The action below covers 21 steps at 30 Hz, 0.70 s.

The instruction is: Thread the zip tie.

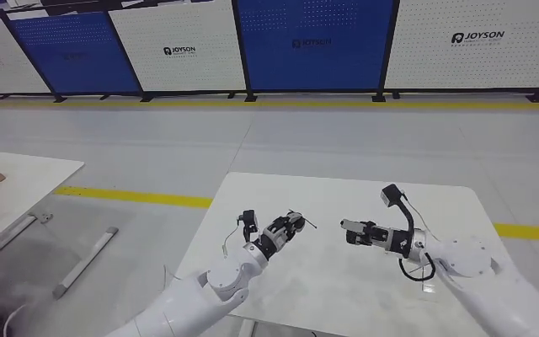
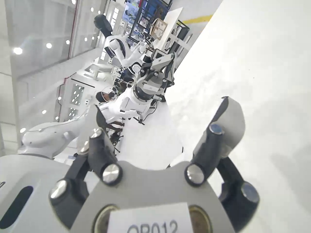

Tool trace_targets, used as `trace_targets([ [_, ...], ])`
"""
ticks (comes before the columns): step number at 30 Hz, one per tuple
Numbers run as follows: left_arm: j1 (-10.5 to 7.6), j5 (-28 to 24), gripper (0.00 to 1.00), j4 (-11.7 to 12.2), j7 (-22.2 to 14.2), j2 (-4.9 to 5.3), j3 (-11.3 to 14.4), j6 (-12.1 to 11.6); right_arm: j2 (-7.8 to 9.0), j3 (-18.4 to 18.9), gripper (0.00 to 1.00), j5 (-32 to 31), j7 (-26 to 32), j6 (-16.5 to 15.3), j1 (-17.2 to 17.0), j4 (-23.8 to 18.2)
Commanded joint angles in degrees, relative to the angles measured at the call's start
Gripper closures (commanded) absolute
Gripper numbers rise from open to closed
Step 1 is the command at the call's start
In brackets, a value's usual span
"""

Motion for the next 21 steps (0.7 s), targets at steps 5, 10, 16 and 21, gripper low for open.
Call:
trace_targets([
  [5,0.33,-0.03,1.00,0.03,1.74,-1.18,0.06,0.70,-2.75,-1.28,0.00,9.21,6.89,-0.15,0.91,7.07],
  [10,-0.41,0.10,1.00,0.88,2.04,-2.48,1.09,1.47,-7.09,-3.37,0.00,12.71,10.61,-0.15,3.87,14.43],
  [16,-0.87,0.69,1.00,1.28,1.91,-3.09,1.53,1.63,-8.49,-4.34,0.00,13.04,11.82,-0.15,5.11,17.18],
  [21,-0.87,0.69,1.00,1.28,1.91,-3.09,1.53,1.63,-8.49,-4.34,0.00,13.04,11.82,-0.15,5.11,17.18],
])
